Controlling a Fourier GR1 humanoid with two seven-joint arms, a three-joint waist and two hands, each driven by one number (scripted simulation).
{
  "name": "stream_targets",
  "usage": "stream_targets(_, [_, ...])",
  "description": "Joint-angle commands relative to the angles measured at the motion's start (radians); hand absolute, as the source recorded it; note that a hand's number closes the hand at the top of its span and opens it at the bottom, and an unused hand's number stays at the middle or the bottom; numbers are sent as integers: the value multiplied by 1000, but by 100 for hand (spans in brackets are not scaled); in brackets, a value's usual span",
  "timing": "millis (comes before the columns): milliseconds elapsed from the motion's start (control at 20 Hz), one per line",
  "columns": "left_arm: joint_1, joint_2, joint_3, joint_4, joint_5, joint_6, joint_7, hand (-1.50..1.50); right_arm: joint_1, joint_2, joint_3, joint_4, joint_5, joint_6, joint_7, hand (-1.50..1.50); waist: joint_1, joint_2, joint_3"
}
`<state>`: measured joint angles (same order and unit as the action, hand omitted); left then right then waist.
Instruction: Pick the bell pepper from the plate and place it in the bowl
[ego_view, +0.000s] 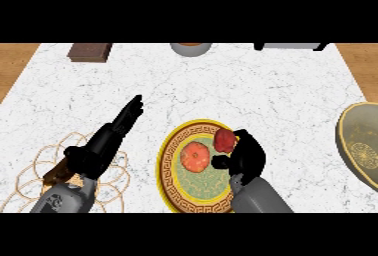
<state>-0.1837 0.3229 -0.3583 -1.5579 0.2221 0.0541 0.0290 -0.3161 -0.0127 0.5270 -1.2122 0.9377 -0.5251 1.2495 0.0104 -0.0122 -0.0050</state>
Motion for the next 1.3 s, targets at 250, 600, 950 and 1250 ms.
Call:
stream_targets(250, [2, -31, 5, 48, -42, -13, -50, 0, -93, 12, 61, 29, 80, 87, 238, 150, -6, 12, 4])
stream_targets(600, [37, -8, 13, -25, -12, -9, 0, 0, 73, -262, 196, -110, -187, 400, -440, 150, -7, 10, 5])
stream_targets(950, [57, -36, 13, -14, -38, -2, 6, 0, 37, -515, 65, -400, -92, 501, -335, 150, -25, 6, 4])
stream_targets(1250, [39, -44, 16, -14, -64, 6, 6, 0, 27, -543, -49, -628, -18, 380, -290, 150, -37, 3, 4])
